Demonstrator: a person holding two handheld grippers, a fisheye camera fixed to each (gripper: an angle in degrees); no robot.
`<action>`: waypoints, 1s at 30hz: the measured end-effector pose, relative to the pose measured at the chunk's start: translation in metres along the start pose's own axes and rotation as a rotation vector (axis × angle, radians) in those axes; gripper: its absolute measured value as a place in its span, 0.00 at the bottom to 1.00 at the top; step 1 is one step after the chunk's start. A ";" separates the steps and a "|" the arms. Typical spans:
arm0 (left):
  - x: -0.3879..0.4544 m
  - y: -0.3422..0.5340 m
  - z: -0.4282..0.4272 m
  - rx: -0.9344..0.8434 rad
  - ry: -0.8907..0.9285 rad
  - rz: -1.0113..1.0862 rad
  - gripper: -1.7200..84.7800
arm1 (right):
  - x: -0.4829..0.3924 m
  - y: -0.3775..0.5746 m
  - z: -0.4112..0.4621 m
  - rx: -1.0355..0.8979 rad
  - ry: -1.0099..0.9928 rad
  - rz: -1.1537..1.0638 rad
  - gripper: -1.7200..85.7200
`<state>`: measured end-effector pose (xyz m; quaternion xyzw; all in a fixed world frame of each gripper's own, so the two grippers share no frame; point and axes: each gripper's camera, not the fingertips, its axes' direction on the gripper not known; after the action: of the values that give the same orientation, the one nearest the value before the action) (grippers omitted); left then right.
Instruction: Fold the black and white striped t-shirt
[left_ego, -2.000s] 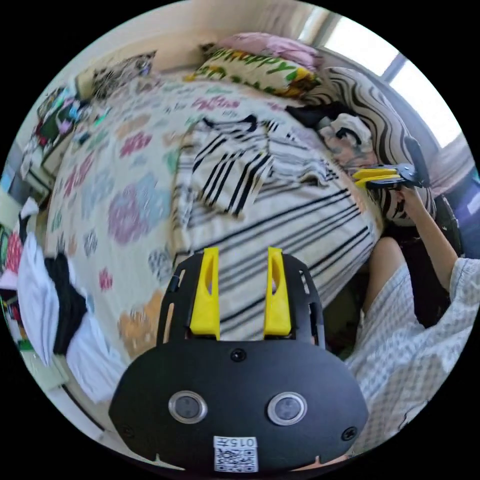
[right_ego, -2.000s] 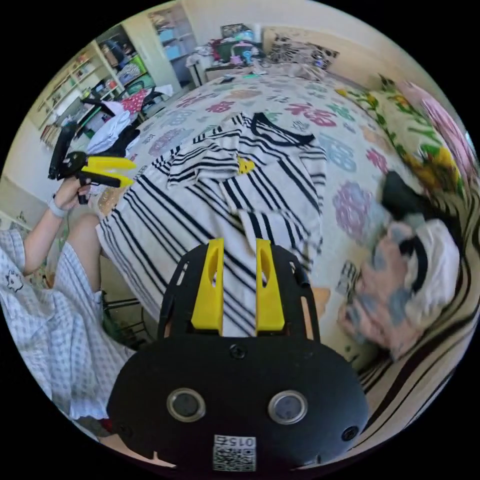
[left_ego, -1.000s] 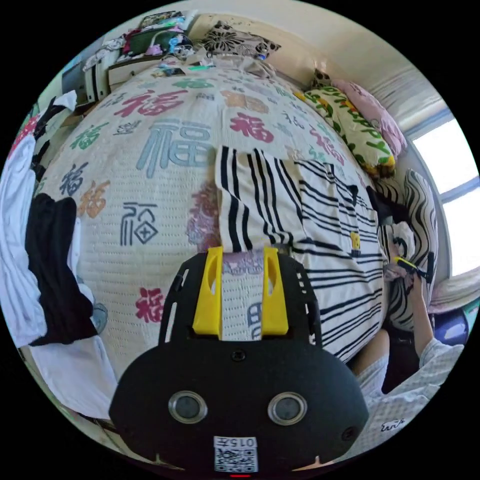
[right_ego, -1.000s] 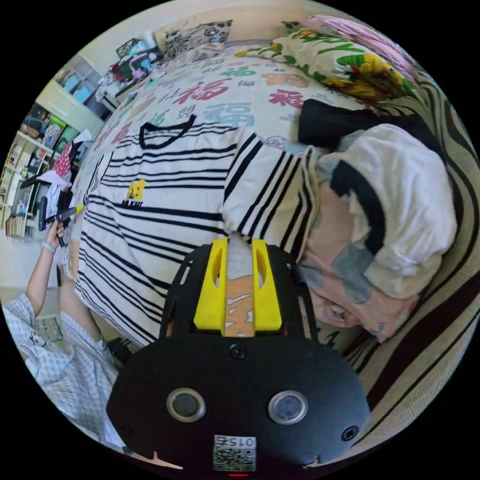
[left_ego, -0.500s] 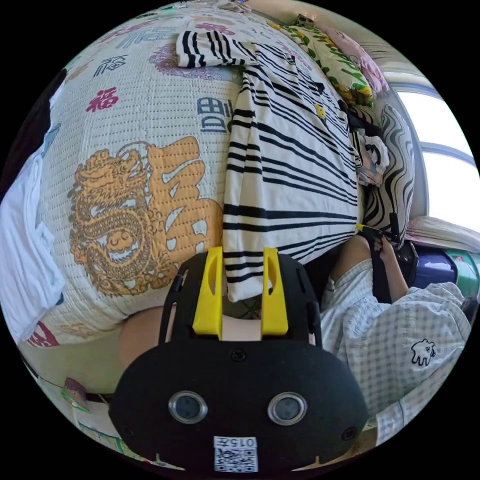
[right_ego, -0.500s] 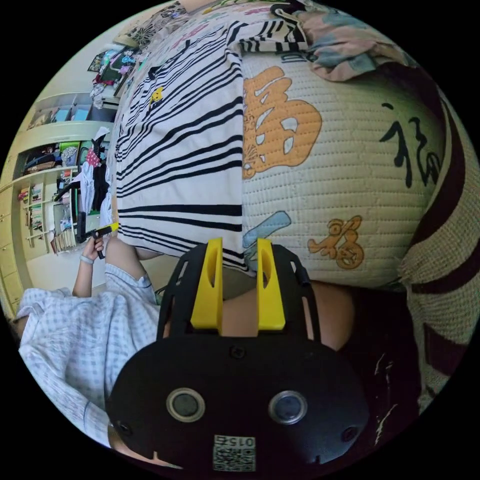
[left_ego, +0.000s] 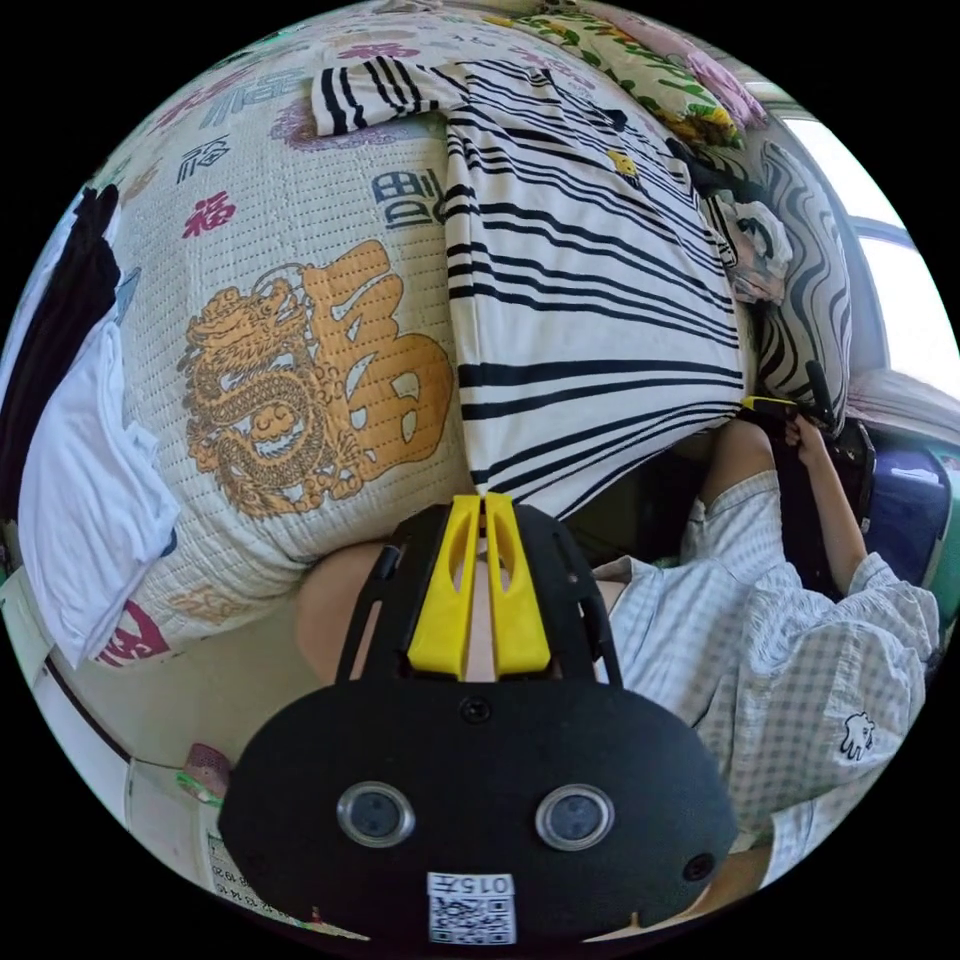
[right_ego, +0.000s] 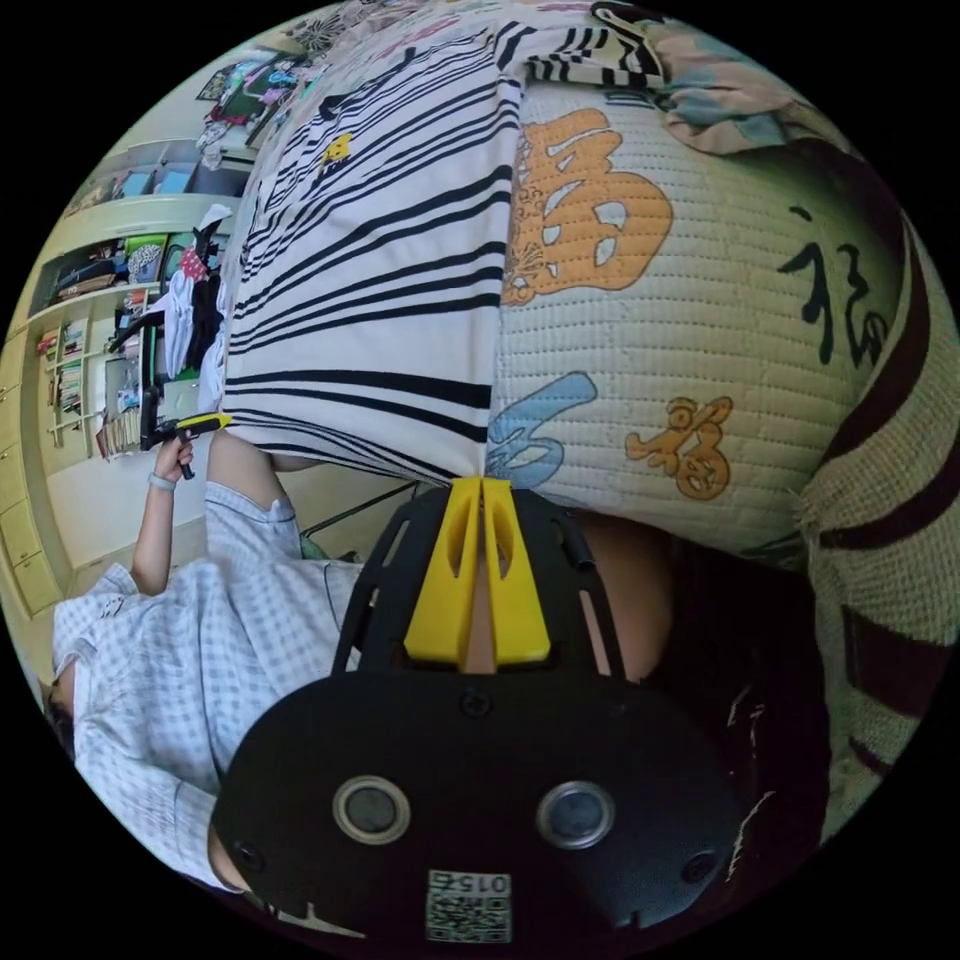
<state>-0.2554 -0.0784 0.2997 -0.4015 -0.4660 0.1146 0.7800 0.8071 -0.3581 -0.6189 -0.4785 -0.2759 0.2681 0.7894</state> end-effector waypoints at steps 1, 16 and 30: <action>0.003 0.004 0.010 -0.012 -0.020 0.006 0.01 | 0.000 0.004 0.000 0.001 0.002 0.000 0.01; 0.027 0.042 0.115 0.118 -0.167 -0.009 0.02 | -0.022 0.101 0.012 0.292 -0.001 0.003 0.02; 0.196 -0.048 0.177 0.820 -0.372 0.324 0.02 | -0.136 0.144 0.005 0.892 0.577 -0.077 0.01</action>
<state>-0.3043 0.0912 0.5023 -0.1008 -0.4456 0.4789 0.7496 0.6845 -0.3911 -0.7718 -0.1403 0.0757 0.1876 0.9692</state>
